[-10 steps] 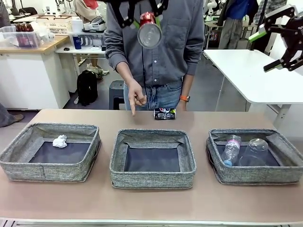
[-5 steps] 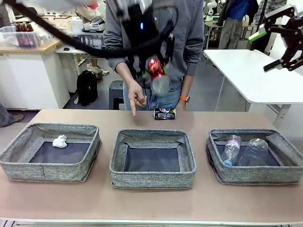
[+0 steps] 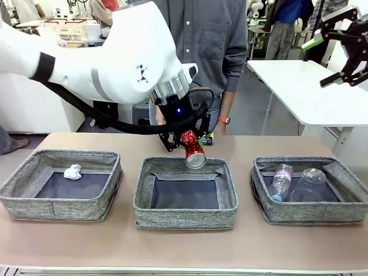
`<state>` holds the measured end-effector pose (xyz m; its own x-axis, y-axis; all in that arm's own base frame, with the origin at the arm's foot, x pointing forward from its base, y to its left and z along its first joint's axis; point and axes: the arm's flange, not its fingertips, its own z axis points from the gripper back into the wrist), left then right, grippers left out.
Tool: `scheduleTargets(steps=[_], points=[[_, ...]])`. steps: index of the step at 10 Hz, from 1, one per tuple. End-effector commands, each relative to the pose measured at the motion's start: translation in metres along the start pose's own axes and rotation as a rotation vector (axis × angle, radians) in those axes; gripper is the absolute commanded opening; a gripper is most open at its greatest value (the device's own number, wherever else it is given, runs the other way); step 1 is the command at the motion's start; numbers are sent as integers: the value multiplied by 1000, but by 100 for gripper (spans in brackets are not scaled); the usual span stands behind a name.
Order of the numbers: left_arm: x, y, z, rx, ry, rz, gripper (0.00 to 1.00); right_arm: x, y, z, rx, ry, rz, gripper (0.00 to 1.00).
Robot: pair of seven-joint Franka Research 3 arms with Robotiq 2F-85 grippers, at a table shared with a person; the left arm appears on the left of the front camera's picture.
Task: Sort the waste into the appropriate baskets.
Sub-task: Place the picked waste into the Fabric basket indicated by the person.
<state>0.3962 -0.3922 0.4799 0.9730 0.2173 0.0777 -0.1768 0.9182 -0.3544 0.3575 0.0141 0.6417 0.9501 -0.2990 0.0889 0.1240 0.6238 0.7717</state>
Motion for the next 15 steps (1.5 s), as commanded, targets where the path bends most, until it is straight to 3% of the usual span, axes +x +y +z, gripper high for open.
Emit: scheduleTargets(steps=[1,3,4,5,6,11,13,15], points=[[-1,-9,5,39,-32,-27,32,1,2,2,9,6,5,100],[-1,-12,4,58,-27,-35,32,1,2,2,9,6,5,100],[-1,-11,2,76,-11,-39,87,1,2,2,9,6,5,100],[-1,-12,3,77,-14,-40,88,1,2,2,9,6,5,100],[-1,-12,5,75,-17,-39,100,1,2,2,9,6,5,100],[1,-7,10,92,-5,-49,100,1,2,2,9,6,5,100],[6,-5,24,117,115,-146,100,1,2,2,9,6,5,100],[25,19,80,-2,209,-212,100,1,2,2,9,6,5,100]])
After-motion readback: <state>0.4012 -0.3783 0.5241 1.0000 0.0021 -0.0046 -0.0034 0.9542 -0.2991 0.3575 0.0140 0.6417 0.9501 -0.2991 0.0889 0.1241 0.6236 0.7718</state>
